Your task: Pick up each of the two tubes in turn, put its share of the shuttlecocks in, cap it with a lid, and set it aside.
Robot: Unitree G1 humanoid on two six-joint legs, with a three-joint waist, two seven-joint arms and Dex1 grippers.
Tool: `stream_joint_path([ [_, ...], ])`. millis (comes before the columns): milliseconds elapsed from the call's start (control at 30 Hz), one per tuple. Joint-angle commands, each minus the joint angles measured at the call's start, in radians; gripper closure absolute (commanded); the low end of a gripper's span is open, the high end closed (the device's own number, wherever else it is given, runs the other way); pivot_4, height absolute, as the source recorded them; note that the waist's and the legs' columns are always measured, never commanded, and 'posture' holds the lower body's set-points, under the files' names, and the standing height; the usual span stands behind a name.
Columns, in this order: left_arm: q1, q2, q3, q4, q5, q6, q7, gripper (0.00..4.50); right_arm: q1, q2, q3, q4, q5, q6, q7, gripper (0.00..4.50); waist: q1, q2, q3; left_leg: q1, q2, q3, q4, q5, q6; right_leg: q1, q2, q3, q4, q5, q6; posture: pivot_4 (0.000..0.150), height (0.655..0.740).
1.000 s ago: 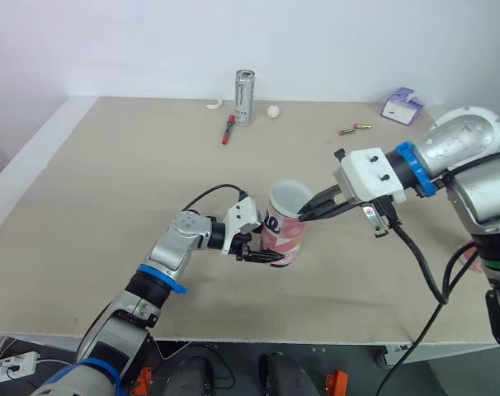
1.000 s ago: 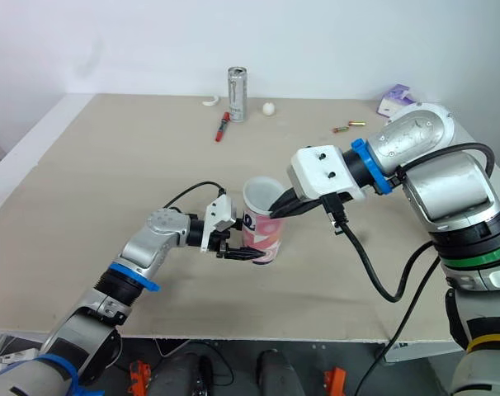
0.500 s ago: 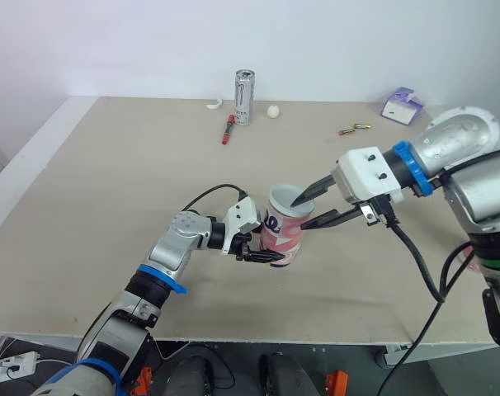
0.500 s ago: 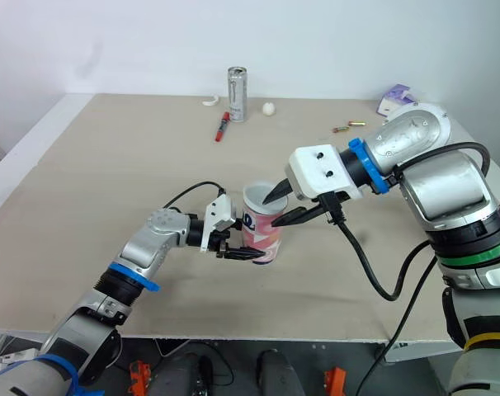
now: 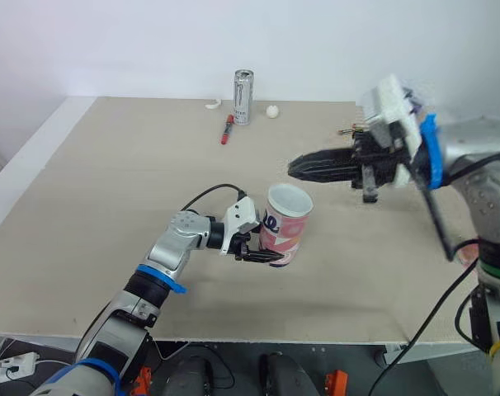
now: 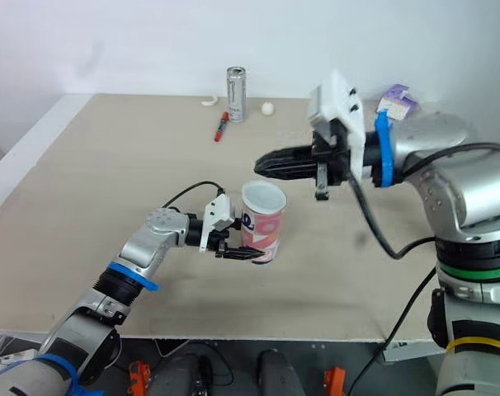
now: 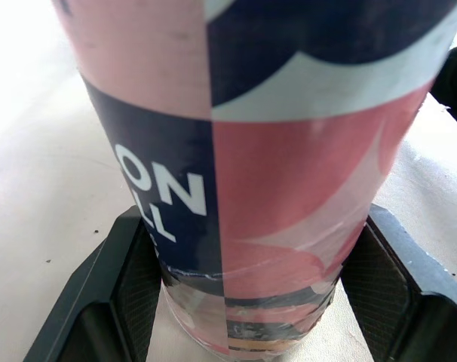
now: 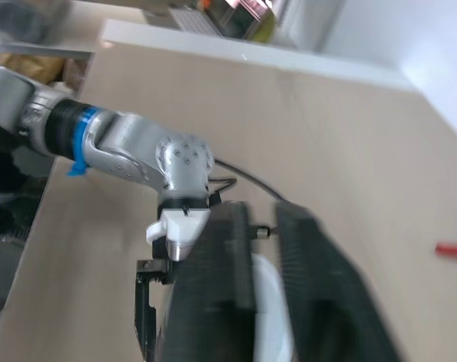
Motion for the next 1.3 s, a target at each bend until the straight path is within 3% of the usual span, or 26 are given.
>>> stream_joint_path([
  [33, 0.010, 0.009, -0.014, 0.014, 0.017, 0.019, 0.000, 1.29, 0.000, -0.005, 0.009, -0.051, -0.012, 0.013, -0.039, 4.48, 0.000, 0.000, 0.000, 0.000, 0.000, 0.000, 0.000, 0.000, 0.000, 0.000, 0.000, 0.000, 0.000, 0.000, 0.000, 0.150, 0.7400],
  [367, 0.017, 0.015, -0.012, 0.007, 0.018, 0.020, 0.004, 1.29, 0.010, -0.029, 0.143, -0.017, -0.141, -0.087, 0.005, 4.48, -0.001, 0.000, 0.000, 0.000, 0.000, 0.000, 0.000, 0.000, 0.000, 0.000, 0.004, -0.001, 0.000, -0.001, 0.001, 0.150, 0.7400],
  [867, 0.017, 0.017, -0.011, 0.006, 0.016, 0.025, 0.006, 1.29, -0.013, -0.027, 0.197, 0.007, -0.210, -0.097, 0.060, 4.48, -0.001, 0.000, 0.000, 0.000, 0.000, 0.000, 0.000, 0.000, 0.000, 0.000, 0.004, -0.001, 0.000, -0.001, 0.001, 0.150, 0.7400],
  [1100, 0.015, 0.013, -0.008, 0.008, 0.014, 0.018, 0.006, 1.29, -0.037, 0.018, 0.186, 0.048, -0.171, 0.117, -0.022, 4.48, -0.001, 0.000, 0.000, 0.000, 0.000, -0.001, 0.000, 0.000, 0.000, 0.000, 0.003, -0.001, 0.000, -0.001, 0.001, 0.150, 0.7400],
  [1300, 0.016, 0.009, -0.008, 0.008, 0.015, 0.015, 0.008, 1.29, -0.063, 0.012, 0.253, 0.077, -0.203, 0.173, -0.025, 4.48, -0.001, 0.000, 0.000, 0.001, 0.001, -0.001, 0.000, 0.000, 0.000, 0.000, 0.002, -0.001, 0.000, -0.001, 0.001, 0.150, 0.7400],
])
